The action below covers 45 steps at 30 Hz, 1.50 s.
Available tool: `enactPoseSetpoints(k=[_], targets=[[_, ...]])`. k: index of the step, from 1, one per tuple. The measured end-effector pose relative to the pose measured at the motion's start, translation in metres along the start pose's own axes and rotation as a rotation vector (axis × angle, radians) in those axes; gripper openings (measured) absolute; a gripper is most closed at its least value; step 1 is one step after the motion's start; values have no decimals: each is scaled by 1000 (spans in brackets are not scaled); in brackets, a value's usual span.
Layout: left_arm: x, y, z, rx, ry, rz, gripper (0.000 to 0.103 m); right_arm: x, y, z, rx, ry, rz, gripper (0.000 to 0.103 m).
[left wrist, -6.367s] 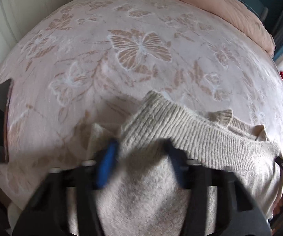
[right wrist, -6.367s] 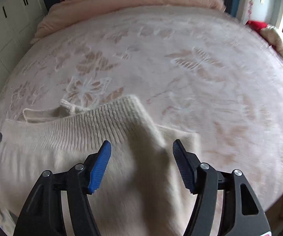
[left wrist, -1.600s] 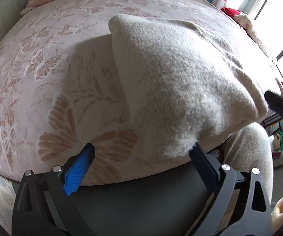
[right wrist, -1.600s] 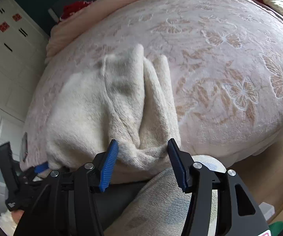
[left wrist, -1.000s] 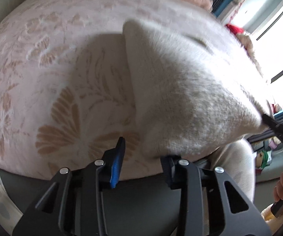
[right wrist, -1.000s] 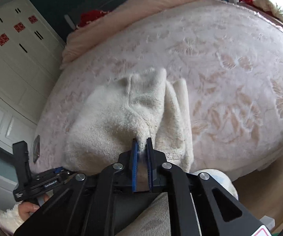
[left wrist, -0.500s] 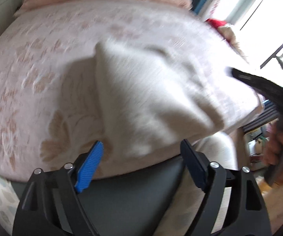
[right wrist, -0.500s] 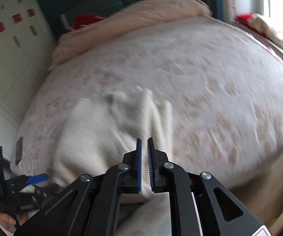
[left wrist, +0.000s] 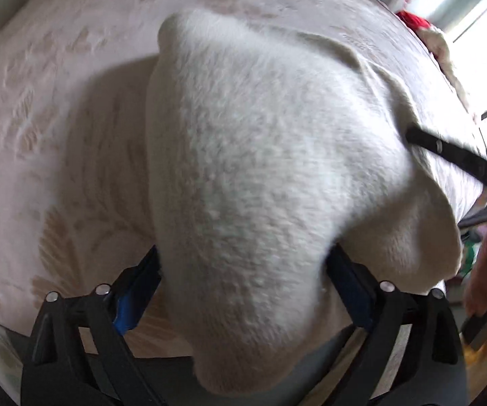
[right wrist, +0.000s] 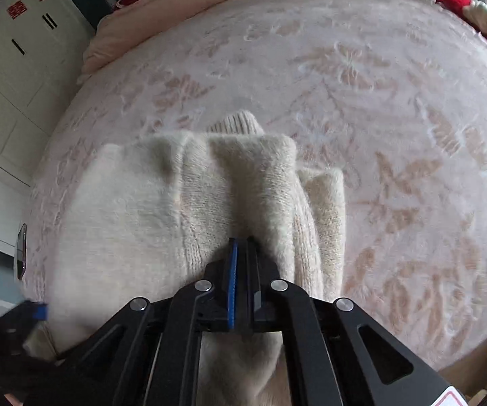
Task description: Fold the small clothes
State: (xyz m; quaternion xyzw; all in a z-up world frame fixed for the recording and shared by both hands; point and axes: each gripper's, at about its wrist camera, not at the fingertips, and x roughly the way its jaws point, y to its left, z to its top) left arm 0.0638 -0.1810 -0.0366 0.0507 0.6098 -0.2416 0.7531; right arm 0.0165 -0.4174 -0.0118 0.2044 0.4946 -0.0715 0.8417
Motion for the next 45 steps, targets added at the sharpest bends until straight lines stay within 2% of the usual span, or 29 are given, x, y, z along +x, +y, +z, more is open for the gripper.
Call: enactPoseSetpoints(k=[2,4,5,9,12,13,14,19,21,26,28,33,39,45], targets=[[1,-1,1,0,16,2,95,-5,8,-5,-47,-10,-33,6],[-4,-5,3,9,18,23,95,18,6,-17,-60,44,-50,4],[-7,-7,3,18,12,34,95,19,4,-20,-44,27,-37,4],[-17,-16,3,24,10,45,93,-18,6,-12,41,-31,10,12],[-18,-22,3,31,8,65,93,-38,7,-14,58,-53,-20,32],[-19,-23,4,35,4,72,93,-42,6,-17,63,-54,-29,44],[-20,-25,5,39,1,78,93,-44,4,-20,69,-54,-52,50],[-24,-24,8,46,-3,89,95,-44,-11,-35,107,-34,-85,62],[-25,-21,9,37,1,66,95,-39,-16,-37,122,-20,-73,65],[-25,8,24,-107,-26,-124,98,-22,-27,-42,159,24,-26,73],[-17,16,29,-148,-18,-165,98,-18,-34,-43,198,29,21,74],[7,25,32,-212,24,-220,98,-4,-53,-46,318,48,146,77],[8,22,31,-214,12,-239,98,-2,-55,-47,328,41,160,79],[21,35,35,-248,14,-323,98,2,-51,-48,338,56,213,83]])
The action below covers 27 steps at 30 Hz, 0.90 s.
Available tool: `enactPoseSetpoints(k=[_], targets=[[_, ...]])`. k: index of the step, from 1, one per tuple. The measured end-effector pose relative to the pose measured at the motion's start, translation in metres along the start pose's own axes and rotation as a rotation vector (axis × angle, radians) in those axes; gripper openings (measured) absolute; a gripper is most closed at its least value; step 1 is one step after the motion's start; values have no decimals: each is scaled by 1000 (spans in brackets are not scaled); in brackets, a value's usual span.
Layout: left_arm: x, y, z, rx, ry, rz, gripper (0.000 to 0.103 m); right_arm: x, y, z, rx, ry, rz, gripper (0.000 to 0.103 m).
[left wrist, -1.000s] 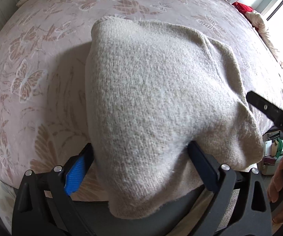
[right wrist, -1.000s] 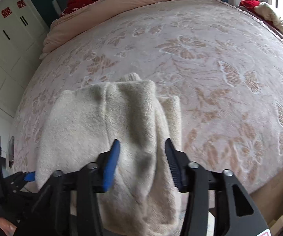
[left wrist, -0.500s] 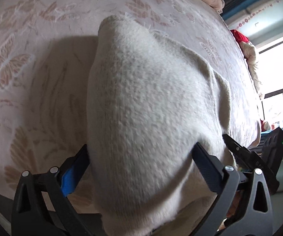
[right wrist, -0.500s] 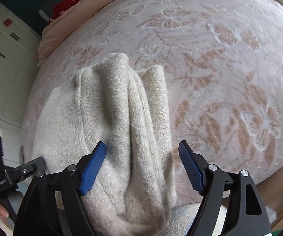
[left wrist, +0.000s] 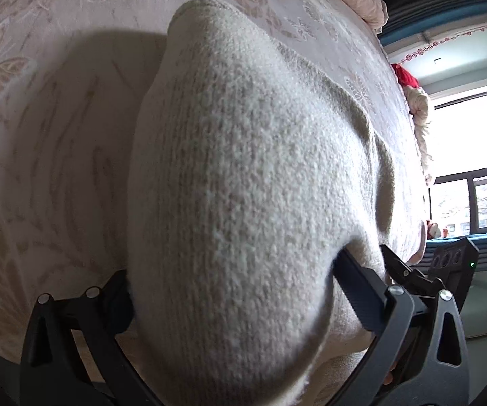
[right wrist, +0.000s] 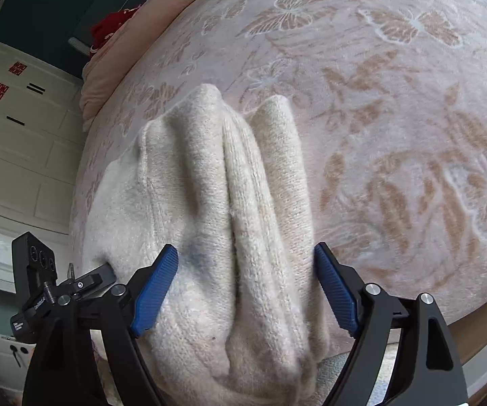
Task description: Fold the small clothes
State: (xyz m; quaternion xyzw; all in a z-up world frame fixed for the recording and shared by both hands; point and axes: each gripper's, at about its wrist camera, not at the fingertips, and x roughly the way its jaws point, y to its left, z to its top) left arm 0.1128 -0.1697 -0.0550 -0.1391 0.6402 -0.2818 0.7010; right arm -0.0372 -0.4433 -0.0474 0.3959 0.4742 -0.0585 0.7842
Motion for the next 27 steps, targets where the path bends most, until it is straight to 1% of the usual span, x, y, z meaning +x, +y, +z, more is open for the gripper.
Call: enactPoseSetpoints(k=[2,5,6,7,8,9,10,11,12,13,15,17,19,21,22,24,25,27], targets=[[2,-1,2,8,-5,-6,98,5,-3,0,19,6,25,86],[5,-8,4,34,7,20,98,11,-6,2,39,6,60,87],[5,-12,5,48,17,30,97,13,-5,4,36,7,70,87],[4,-16,5,62,22,36,93,15,-3,5,30,9,78,79],[1,-21,6,70,20,52,84,18,1,6,14,16,80,63],[-2,-26,6,80,20,62,73,18,5,8,10,26,92,54],[-8,-31,7,99,15,73,67,17,7,10,15,27,103,42],[-14,-38,7,121,7,81,57,11,15,10,-1,9,83,39],[-24,-48,8,161,-9,82,52,5,24,10,-33,-6,58,36],[-34,-54,8,183,-24,71,51,-2,31,10,-54,-22,42,34],[-57,-72,7,226,-55,25,50,-22,56,7,-108,-61,37,34],[-90,-100,6,305,-108,7,50,-48,84,4,-173,-110,28,34],[-128,-124,2,395,-191,-5,50,-73,105,2,-222,-161,14,34],[-171,-141,-3,477,-272,-28,50,-110,130,0,-268,-241,9,34],[-189,-147,-5,506,-304,-39,50,-125,137,1,-280,-272,15,34],[-227,-155,-6,560,-371,-61,51,-163,163,-1,-317,-362,43,35],[-250,-156,-7,588,-414,-65,52,-181,176,-2,-336,-403,61,35],[-287,-151,-3,618,-483,-57,54,-206,198,-2,-376,-459,100,36]])
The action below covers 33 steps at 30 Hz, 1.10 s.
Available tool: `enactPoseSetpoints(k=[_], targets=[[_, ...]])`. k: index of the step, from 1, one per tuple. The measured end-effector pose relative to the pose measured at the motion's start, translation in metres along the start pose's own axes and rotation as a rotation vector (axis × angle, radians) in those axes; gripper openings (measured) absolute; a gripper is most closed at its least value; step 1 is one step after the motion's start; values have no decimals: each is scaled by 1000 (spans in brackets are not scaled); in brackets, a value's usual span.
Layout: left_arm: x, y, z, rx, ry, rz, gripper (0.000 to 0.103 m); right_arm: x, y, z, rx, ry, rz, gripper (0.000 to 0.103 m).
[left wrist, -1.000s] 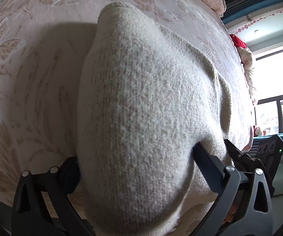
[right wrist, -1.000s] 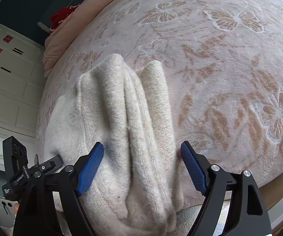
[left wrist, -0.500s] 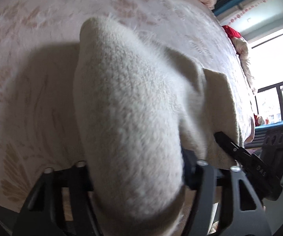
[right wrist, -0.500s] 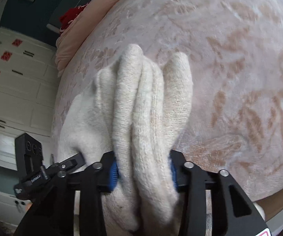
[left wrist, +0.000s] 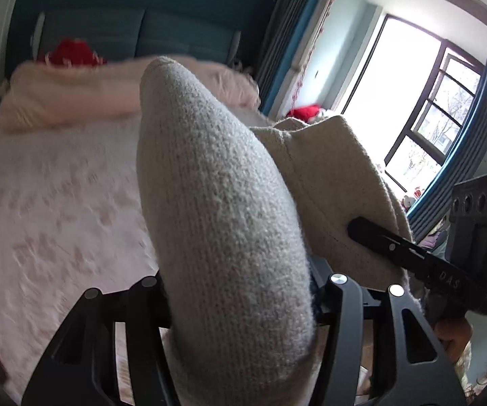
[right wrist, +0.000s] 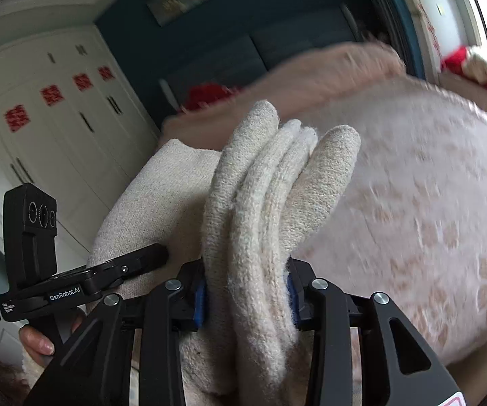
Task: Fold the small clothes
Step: 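Lower the folded sweater onto the bed and open both grippers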
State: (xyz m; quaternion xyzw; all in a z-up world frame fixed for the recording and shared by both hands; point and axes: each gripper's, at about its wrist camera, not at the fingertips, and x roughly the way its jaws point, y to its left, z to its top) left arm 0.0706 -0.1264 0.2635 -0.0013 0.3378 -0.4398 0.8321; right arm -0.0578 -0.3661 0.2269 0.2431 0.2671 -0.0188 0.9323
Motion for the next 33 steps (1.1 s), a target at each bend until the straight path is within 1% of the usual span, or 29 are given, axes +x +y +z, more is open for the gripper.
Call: enactPoseSetpoints(k=[2,3,4,6,7,8,9,10,11,12,13,14,15,16,17,18,20,22,24,25,26,27,28,29,30,31,32,33], targets=[[-18,17,9,-5,-35,33,55,-8,27,18,-34,-45,55,38],[-22,27,10,-13,-42,49,56,-7,38,21,-48,-53,73,38],[-25,45,10,-35,-48,84,58,-3,48,25,-65,-60,90,40],[-26,83,0,-69,-42,143,65,21,63,30,-75,-51,130,42],[-15,110,-11,-89,-29,190,70,39,65,29,-63,-28,159,45],[-1,137,-25,-106,-11,229,80,69,64,26,-40,11,188,48],[7,159,-40,-122,-1,255,85,96,60,20,-26,52,206,51],[26,194,-67,-165,18,300,88,136,52,6,-11,116,220,53],[39,218,-89,-209,58,352,86,169,43,-10,5,162,204,53],[50,243,-113,-277,132,418,80,199,31,-28,18,209,164,53],[53,266,-139,-386,187,404,70,221,22,-44,22,254,93,42],[47,279,-158,-473,181,337,70,242,11,-68,12,316,-41,34],[41,284,-167,-511,163,318,70,247,6,-82,8,340,-90,23],[32,284,-175,-529,139,332,71,242,4,-97,22,340,-60,23],[27,281,-178,-514,132,349,71,235,4,-104,33,334,-33,23],[21,272,-179,-491,126,360,71,228,6,-110,30,339,-29,23],[17,252,-174,-442,89,359,75,218,16,-115,-14,356,-20,23],[23,230,-163,-393,66,365,76,215,32,-116,-49,351,6,23],[31,227,-158,-355,69,370,88,218,52,-114,-71,350,47,23],[37,228,-157,-342,77,393,93,223,62,-112,-82,360,66,23],[41,231,-158,-350,89,407,94,225,74,-112,-110,373,79,23],[42,233,-160,-370,100,393,95,231,83,-114,-143,388,68,23],[44,244,-165,-429,113,342,97,236,87,-115,-160,397,43,24],[46,255,-171,-486,120,301,97,242,87,-119,-168,404,6,26],[51,270,-180,-563,126,271,97,247,83,-123,-160,417,-29,37],[52,273,-188,-596,134,271,96,251,80,-126,-145,432,-49,50],[56,276,-195,-607,147,296,92,256,73,-132,-119,456,-59,52],[61,279,-201,-594,161,331,85,260,69,-138,-104,473,-57,51]])
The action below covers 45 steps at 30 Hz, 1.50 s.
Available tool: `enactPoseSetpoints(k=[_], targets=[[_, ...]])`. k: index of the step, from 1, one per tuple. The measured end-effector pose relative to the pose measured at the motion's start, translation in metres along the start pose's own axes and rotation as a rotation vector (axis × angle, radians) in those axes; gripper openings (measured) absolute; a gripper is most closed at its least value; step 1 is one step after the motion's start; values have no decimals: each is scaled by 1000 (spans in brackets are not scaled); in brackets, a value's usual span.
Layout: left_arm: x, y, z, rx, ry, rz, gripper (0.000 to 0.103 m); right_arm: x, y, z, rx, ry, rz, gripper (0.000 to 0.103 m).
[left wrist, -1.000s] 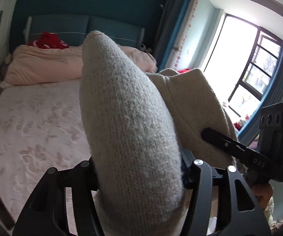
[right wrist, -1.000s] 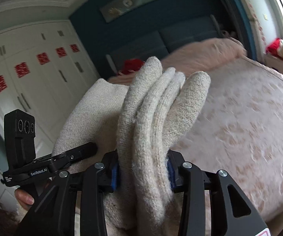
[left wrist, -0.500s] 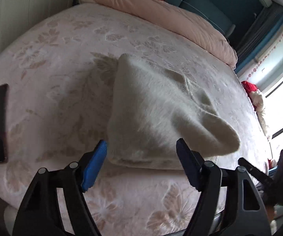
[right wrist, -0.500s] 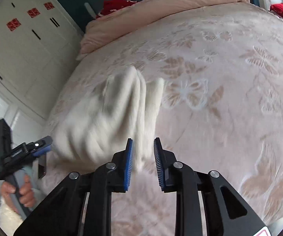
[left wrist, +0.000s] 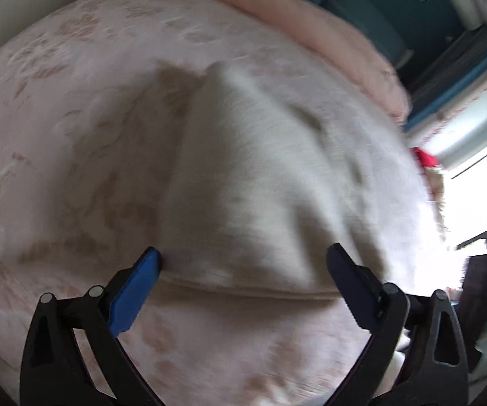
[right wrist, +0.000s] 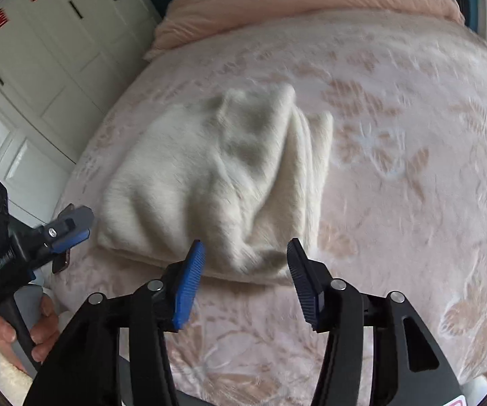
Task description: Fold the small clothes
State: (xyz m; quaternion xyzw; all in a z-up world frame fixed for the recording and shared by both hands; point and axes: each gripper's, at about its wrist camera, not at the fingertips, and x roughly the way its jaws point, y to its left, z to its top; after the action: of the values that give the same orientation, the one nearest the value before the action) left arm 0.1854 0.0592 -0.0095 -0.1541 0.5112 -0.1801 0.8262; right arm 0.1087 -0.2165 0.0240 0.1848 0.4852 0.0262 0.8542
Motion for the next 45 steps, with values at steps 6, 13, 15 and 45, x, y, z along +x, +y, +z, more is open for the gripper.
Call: enactPoseSetpoints(k=[6,13,15,45], targets=[[17,-9,-5,121,40,87,61,20,-8,-4,-39,21,-23,13],[6,-40,-16,228,15,221,65,34,-19,-10,-75,55,-54,16],[-10,-53,-24,258,-27,265,73,16,-9,-11,-78,6,-74,28],[-60,-90,-132,299,-153,438,94,-60,29,-104,-17,-198,-376,87]])
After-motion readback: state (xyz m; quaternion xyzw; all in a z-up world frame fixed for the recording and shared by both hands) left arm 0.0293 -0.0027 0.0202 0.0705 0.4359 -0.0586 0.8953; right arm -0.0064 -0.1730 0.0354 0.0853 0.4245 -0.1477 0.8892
